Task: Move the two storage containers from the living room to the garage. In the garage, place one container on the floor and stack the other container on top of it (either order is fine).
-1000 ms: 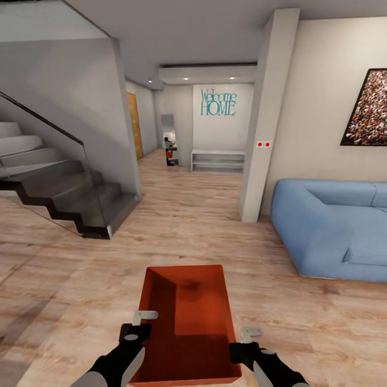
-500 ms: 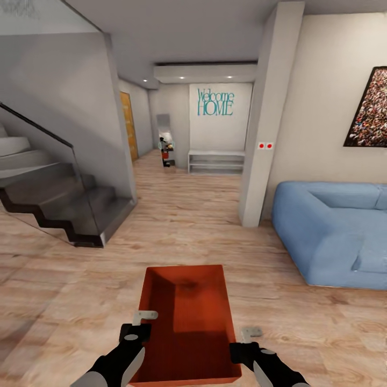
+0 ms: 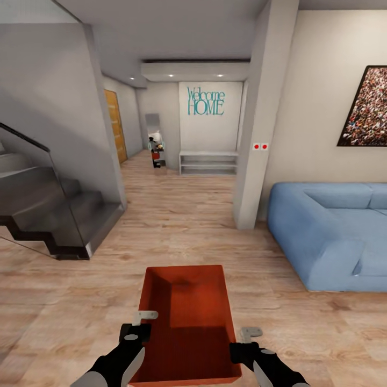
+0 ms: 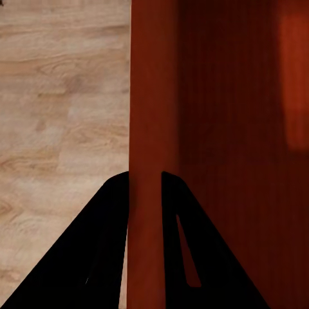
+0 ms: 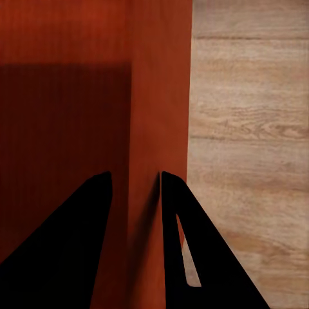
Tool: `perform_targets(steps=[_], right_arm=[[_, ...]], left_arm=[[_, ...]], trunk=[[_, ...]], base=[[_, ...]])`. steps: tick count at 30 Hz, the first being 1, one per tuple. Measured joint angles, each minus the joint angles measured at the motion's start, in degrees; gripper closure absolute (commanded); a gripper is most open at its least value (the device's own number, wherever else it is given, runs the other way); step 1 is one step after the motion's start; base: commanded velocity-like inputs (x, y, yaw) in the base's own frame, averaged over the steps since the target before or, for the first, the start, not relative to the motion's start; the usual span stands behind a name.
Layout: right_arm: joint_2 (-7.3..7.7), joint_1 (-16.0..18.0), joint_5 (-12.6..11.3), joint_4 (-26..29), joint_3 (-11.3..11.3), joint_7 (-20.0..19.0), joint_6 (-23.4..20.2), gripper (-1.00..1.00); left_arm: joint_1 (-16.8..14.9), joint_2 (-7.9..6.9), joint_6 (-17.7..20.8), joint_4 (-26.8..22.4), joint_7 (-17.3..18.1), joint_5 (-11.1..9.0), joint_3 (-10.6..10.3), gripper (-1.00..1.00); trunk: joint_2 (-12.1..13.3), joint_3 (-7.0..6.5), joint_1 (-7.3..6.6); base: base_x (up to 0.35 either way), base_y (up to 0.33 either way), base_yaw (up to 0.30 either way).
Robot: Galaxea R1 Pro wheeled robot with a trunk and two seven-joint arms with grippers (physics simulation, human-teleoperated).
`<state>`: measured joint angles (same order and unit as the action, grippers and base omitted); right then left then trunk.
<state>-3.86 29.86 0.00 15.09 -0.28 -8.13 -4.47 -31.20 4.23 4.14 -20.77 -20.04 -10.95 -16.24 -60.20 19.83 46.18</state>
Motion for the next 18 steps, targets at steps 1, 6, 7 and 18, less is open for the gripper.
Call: perform_targets(steps=[1,6,7,18], right_arm=[[0.0,0.0,0.0,0.0,0.0,0.0,0.0,1.0],[0.0,0.0,0.0,0.0,0.0,0.0,0.0,1.0],[0.0,0.0,0.0,0.0,0.0,0.0,0.0,1.0],[0.0,0.0,0.0,0.0,0.0,0.0,0.0,1.0]], left_arm=[[0.0,0.0,0.0,0.0,0.0,0.0,0.0,1.0],[0.0,0.0,0.0,0.0,0.0,0.0,0.0,1.0],[0.0,0.0,0.0,0.0,0.0,0.0,0.0,1.0],[0.0,0.0,0.0,0.0,0.0,0.0,0.0,1.0]], trunk=[[0.0,0.0,0.0],[0.0,0.0,0.0],[0.0,0.0,0.0],[0.0,0.0,0.0]], base=[[0.339,0.1,0.0],[0.339,0.1,0.0],[0.339,0.099,0.0],[0.339,0.099,0.0]])
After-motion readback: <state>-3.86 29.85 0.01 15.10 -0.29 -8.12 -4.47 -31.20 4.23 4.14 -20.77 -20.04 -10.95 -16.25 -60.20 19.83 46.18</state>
